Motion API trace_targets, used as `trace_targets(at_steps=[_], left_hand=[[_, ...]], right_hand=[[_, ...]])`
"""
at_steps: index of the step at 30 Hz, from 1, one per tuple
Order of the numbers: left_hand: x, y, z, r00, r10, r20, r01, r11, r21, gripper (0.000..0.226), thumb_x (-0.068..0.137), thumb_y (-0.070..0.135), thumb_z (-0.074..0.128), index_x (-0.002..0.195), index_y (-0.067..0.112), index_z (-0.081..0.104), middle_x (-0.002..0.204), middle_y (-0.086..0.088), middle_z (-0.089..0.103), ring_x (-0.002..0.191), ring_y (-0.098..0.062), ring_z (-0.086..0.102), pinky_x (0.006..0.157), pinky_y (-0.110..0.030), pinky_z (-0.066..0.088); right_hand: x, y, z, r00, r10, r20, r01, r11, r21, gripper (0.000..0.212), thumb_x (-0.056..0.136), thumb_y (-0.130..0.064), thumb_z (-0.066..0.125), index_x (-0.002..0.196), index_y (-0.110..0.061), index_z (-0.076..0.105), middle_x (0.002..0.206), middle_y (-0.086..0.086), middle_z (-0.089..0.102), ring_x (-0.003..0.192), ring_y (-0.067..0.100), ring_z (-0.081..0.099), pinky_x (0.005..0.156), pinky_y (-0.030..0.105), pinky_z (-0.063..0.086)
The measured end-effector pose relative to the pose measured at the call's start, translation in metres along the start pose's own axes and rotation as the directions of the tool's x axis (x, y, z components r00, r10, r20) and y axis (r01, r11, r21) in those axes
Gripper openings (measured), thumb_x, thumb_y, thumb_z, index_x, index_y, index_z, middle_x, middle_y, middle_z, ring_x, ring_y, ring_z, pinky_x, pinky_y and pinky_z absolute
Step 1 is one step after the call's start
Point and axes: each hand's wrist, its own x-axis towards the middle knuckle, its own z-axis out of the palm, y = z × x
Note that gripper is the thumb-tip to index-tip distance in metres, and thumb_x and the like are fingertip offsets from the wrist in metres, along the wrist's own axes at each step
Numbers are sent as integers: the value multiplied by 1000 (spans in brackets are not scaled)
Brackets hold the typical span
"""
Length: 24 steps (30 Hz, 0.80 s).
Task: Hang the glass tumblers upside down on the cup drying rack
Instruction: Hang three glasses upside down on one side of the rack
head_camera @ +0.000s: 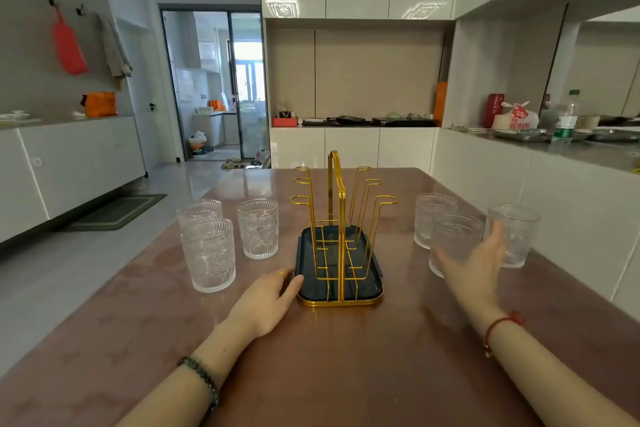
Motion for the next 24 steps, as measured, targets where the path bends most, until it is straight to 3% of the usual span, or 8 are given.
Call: trace_targets(at_steps=[2, 4, 7, 13, 16, 20, 24], left_hand=[[0, -2, 0, 1000, 5, -1, -5, 1000, -12, 47, 97, 39, 32, 136, 15, 42, 135, -5, 56, 126, -19, 49, 105, -30, 36], [-1, -2, 0, 1000, 12, 5, -12, 1000, -5, 49, 96, 41, 31, 137, 16, 43, 135, -3, 57, 125, -19, 50, 106, -32, 37], [-2, -3, 1, 1000, 0, 5, 0, 1000, 6, 49, 97, 40, 31, 139, 16, 40, 138, -3, 53, 129, -19, 47, 109, -31, 34], [-6, 5, -2, 1000, 9, -11, -9, 1000, 13, 45, 98, 35, 31, 138, 16, 40, 140, -3, 52, 130, -17, 45, 106, -25, 31], [-6, 6, -3, 1000, 3, -13, -3, 1000, 9, 45, 98, 35, 32, 138, 16, 41, 140, -3, 52, 130, -17, 45, 105, -25, 32], [-4, 4, -2, 1000, -5, -9, 5, 1000, 19, 47, 98, 37, 32, 138, 15, 40, 141, -3, 52, 130, -18, 46, 107, -28, 32], [-5, 6, -2, 1000, 1, -7, -1, 1000, 23, 46, 98, 36, 32, 138, 15, 41, 139, -3, 53, 129, -18, 47, 106, -27, 33]], right_hand=[[1, 6, 3, 986, 152, 62, -157, 983, 98, 105, 63, -13, 81, 144, -3, 15, 147, 18, 32, 136, 32, 31, 113, 41, 27], [2, 14, 8, 954, 276, 120, -286, 955, 77, 103, 62, -12, 82, 142, -3, 18, 143, 19, 40, 131, 34, 40, 109, 41, 34], [6, 17, 14, 941, 322, 105, -328, 943, 52, 93, 60, -10, 83, 135, -1, 29, 134, 21, 51, 122, 36, 50, 101, 41, 40], [7, 7, 6, 927, 360, 102, -359, 933, -29, 81, 63, -11, 81, 127, 6, 35, 127, 26, 54, 118, 39, 52, 95, 40, 43], [-4, 3, 1, 956, 280, 82, -283, 959, 22, 79, 61, -12, 82, 126, 2, 38, 125, 22, 56, 114, 36, 54, 92, 39, 44], [0, -20, -10, 988, 138, 66, -148, 974, 169, 77, 61, -15, 83, 124, -3, 41, 112, 4, 50, 101, 18, 50, 85, 25, 38], [38, -55, -19, 987, -49, 152, 33, 994, 109, 77, 58, -30, 83, 123, -11, 47, 118, 6, 57, 105, 22, 55, 86, 34, 48]])
